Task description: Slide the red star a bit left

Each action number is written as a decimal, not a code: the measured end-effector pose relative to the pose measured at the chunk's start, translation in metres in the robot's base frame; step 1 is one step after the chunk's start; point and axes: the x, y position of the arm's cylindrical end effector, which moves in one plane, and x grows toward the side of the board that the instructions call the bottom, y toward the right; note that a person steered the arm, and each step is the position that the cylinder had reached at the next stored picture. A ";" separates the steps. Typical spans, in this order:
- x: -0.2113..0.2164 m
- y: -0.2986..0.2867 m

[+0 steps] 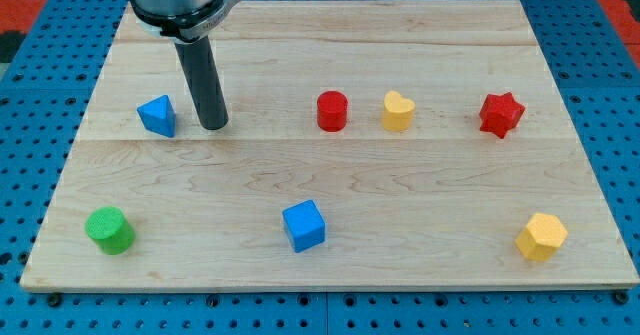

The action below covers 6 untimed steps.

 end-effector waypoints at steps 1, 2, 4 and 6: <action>0.000 -0.003; 0.016 0.006; 0.027 0.025; 0.021 0.126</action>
